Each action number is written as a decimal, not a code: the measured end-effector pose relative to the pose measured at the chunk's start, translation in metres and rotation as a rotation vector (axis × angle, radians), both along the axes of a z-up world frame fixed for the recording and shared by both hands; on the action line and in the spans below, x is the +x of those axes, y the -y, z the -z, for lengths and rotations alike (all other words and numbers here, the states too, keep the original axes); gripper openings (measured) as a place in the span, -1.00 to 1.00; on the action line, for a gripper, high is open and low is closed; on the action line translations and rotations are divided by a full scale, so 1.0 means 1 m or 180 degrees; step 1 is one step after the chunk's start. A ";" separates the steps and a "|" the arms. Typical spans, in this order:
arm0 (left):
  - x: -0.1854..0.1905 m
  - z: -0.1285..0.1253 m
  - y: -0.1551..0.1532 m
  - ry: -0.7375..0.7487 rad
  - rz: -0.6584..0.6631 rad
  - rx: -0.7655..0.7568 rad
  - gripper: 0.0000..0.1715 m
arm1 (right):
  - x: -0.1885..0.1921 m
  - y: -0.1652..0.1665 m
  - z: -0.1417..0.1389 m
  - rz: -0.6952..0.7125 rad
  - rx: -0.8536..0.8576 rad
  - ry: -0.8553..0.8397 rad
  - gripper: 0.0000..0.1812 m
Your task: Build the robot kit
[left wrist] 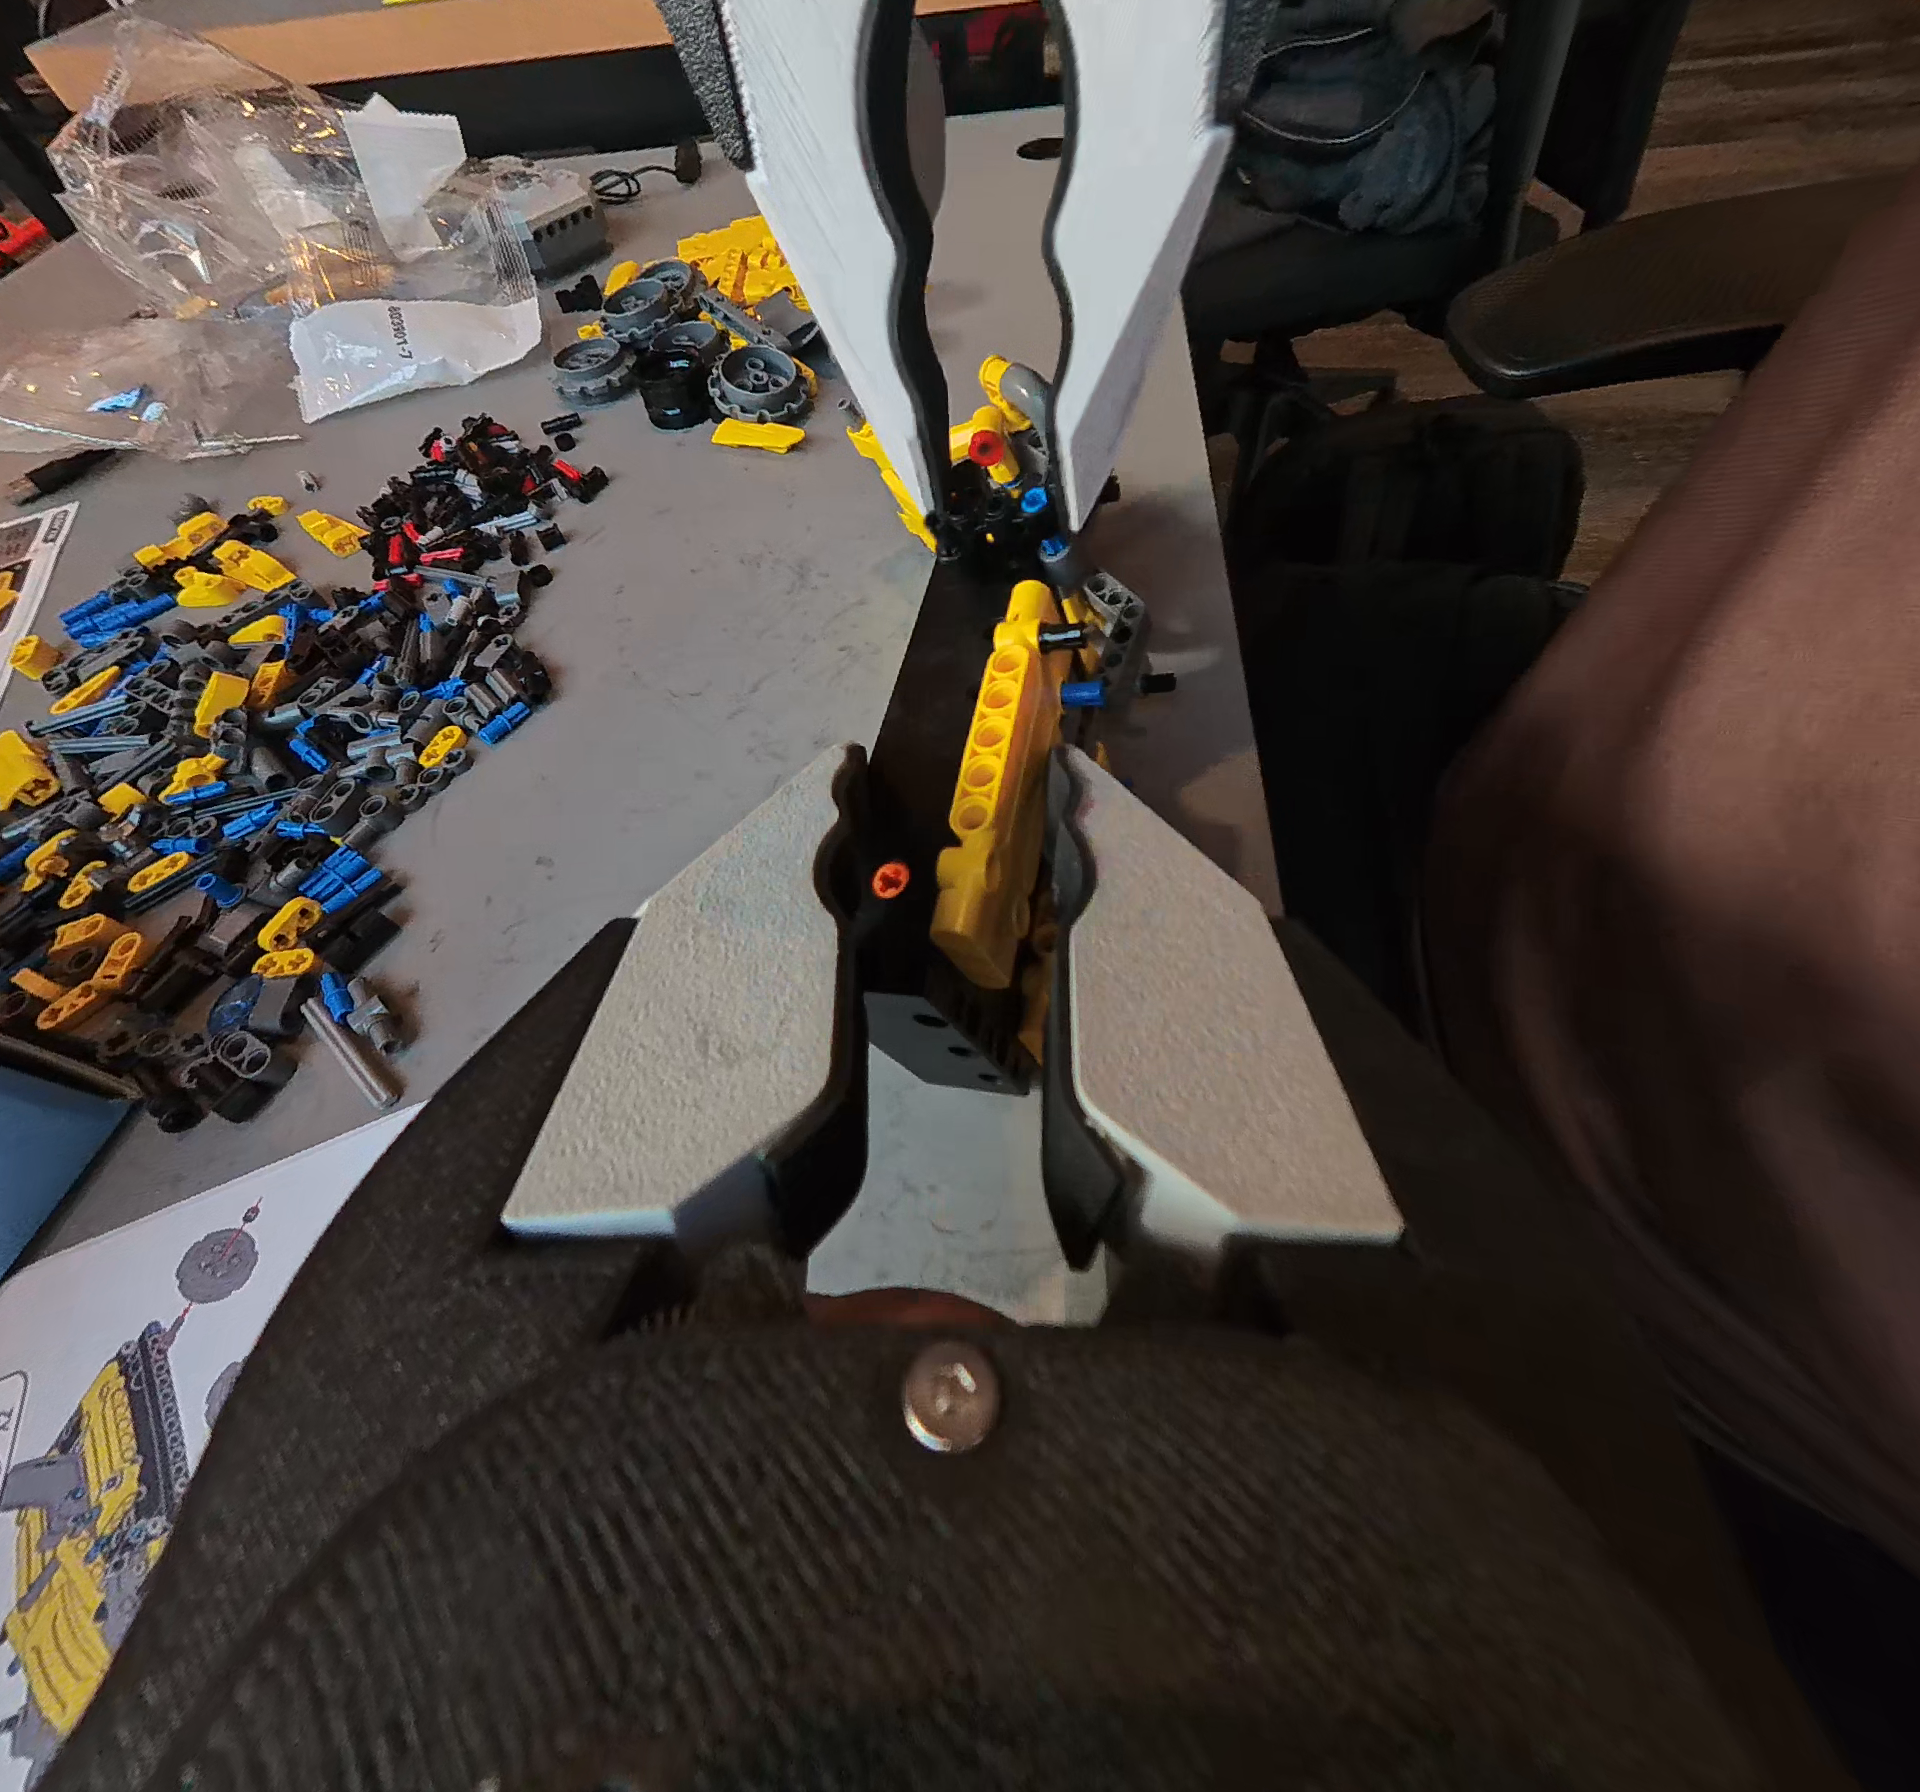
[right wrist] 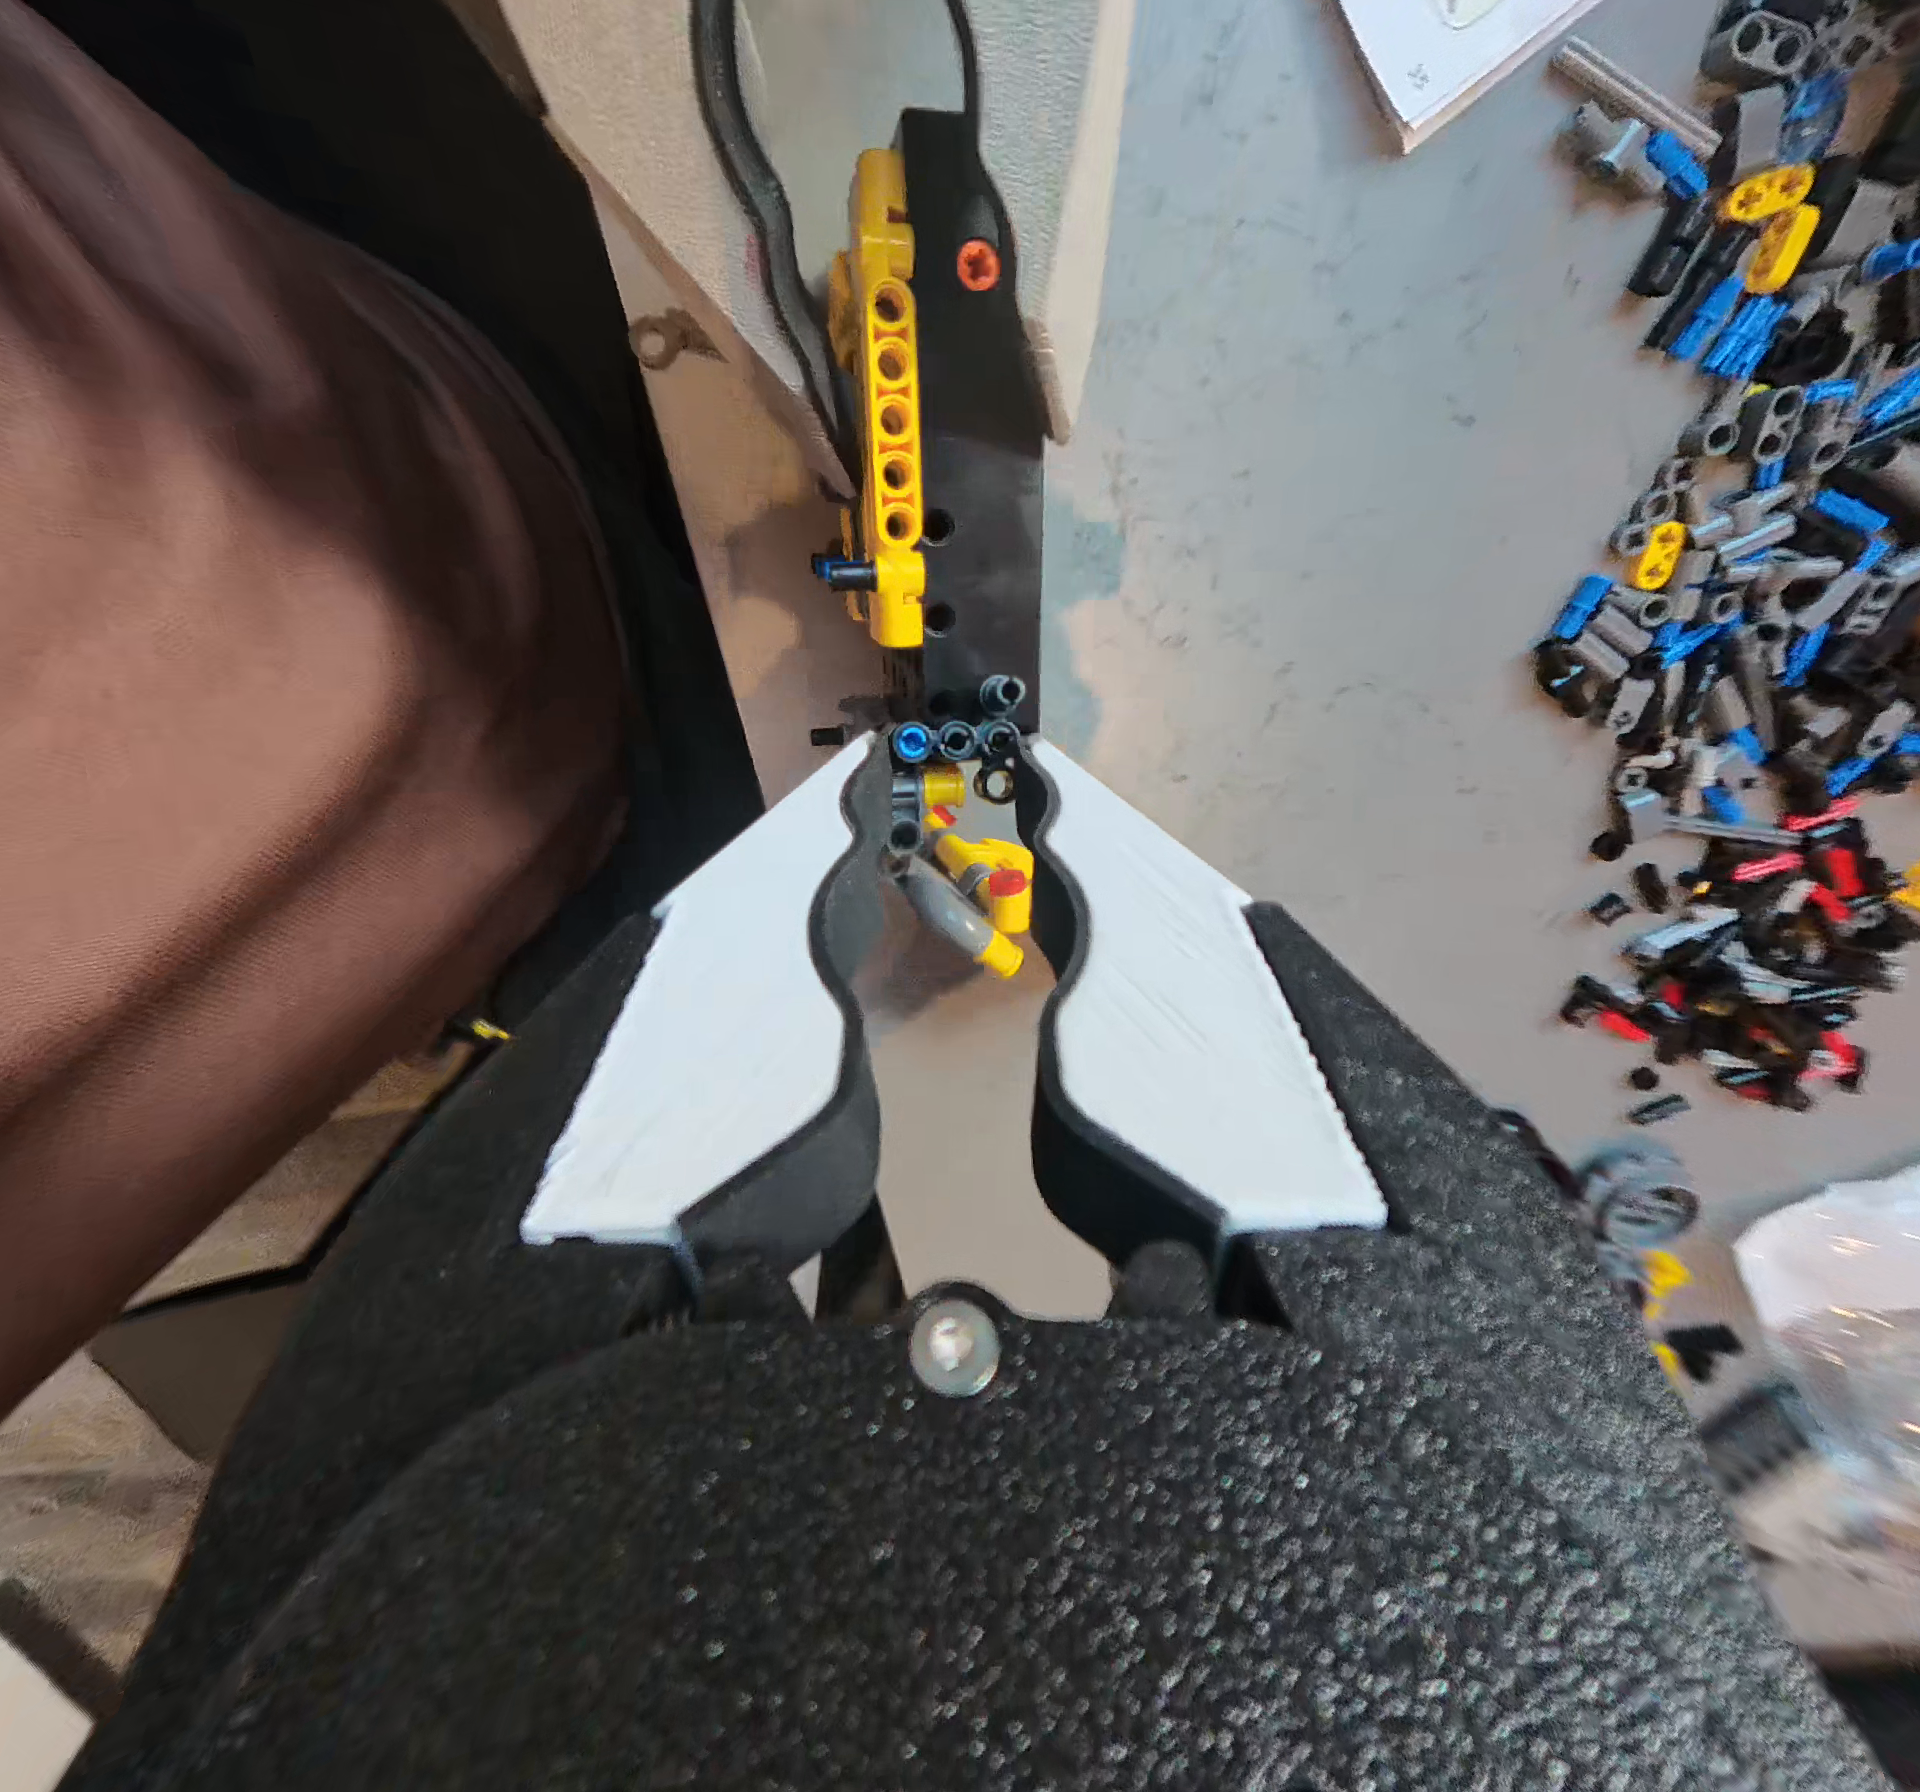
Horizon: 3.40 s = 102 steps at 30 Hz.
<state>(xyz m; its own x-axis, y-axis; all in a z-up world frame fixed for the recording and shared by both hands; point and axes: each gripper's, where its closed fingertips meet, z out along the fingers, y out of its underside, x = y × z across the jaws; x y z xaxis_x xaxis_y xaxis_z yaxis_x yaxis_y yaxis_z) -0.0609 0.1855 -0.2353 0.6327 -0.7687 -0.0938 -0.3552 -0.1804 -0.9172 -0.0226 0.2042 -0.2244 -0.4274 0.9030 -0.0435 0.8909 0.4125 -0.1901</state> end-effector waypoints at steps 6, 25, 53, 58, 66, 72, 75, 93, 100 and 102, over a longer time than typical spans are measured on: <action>0.000 0.000 -0.001 -0.0005 -0.0020 -0.0003 -0.63 | 0.000 -0.001 0.001 -0.0072 0.0110 -0.0137 -0.77; 0.000 -0.004 0.002 0.0104 -0.0043 0.0009 -0.79 | -0.003 -0.007 0.005 0.0205 -0.0361 -0.0320 -0.76; 0.002 -0.005 0.004 0.0041 -0.0170 0.0085 -0.79 | -0.002 -0.005 0.005 0.0078 -0.0419 -0.0467 -0.75; -0.002 -0.003 0.002 -0.0148 -0.0394 0.0020 -0.63 | -0.001 -0.004 0.004 0.0035 -0.0406 -0.0612 -0.75; -0.003 -0.004 0.001 -0.0741 -0.0311 -0.0268 -0.48 | -0.001 0.000 0.003 -0.0139 -0.0414 -0.0784 -0.75; -0.003 -0.003 0.009 -0.0192 -0.0189 -0.0788 -0.19 | -0.001 0.002 0.001 -0.0273 -0.0218 -0.0932 -0.76; 0.000 0.013 0.014 -0.0196 -0.0031 -0.1070 -0.19 | 0.000 0.005 0.001 -0.0309 -0.0226 -0.0946 -0.76; 0.006 0.012 0.007 -0.0214 0.0000 -0.0565 -0.53 | 0.006 0.004 0.000 -0.0532 0.0361 -0.0919 -0.74; 0.006 0.011 0.007 -0.0081 -0.0030 -0.0401 -0.53 | 0.006 0.002 -0.002 -0.0243 -0.0414 -0.1164 -0.76; 0.007 0.010 0.007 -0.0104 -0.0031 -0.0345 -0.53 | 0.006 0.004 -0.002 -0.0323 -0.0404 -0.1250 -0.76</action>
<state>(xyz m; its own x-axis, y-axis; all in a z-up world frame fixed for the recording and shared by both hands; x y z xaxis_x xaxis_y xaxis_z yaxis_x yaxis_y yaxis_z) -0.0543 0.1781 -0.2456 0.6380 -0.7694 -0.0311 -0.3823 -0.2814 -0.8801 -0.0170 0.2006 -0.2223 -0.5200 0.8536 0.0321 0.6967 0.4456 -0.5621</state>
